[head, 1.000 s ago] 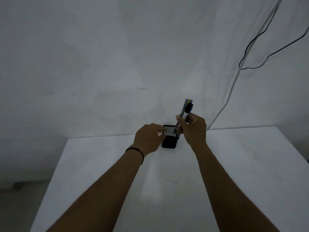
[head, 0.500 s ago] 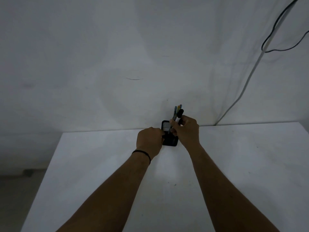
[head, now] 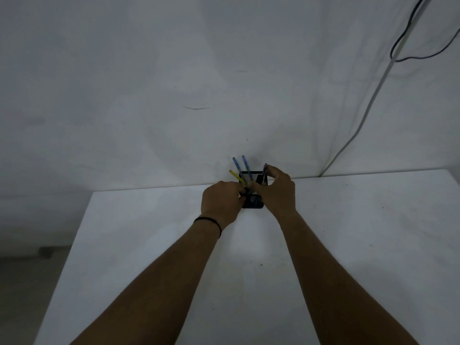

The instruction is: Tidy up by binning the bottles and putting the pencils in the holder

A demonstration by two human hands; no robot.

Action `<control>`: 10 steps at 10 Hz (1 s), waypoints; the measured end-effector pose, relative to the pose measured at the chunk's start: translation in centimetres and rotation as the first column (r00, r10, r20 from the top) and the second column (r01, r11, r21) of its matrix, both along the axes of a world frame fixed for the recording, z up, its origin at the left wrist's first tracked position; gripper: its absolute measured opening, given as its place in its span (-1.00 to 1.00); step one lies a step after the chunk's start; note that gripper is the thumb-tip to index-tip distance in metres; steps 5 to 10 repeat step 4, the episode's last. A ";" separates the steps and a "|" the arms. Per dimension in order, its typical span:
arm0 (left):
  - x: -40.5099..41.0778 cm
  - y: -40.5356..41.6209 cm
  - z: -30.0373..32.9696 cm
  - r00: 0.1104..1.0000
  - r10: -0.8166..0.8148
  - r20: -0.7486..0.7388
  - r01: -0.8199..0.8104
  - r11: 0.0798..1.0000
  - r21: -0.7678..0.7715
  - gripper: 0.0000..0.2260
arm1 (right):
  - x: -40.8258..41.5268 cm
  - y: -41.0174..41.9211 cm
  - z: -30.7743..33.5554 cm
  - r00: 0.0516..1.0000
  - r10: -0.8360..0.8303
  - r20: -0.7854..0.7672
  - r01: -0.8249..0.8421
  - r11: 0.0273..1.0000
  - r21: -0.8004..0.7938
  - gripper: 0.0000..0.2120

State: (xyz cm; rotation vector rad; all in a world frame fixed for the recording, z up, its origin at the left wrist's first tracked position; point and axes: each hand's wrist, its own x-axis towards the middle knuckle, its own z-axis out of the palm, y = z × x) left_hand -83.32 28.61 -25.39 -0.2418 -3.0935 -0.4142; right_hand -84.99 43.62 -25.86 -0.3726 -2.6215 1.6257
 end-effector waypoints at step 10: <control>3.9 -3.2 5.1 0.986 0.137 -0.098 -0.125 0.985 0.118 -0.80 | 4.1 -1.2 5.6 0.985 -0.091 -0.149 0.101 0.993 0.066 -0.50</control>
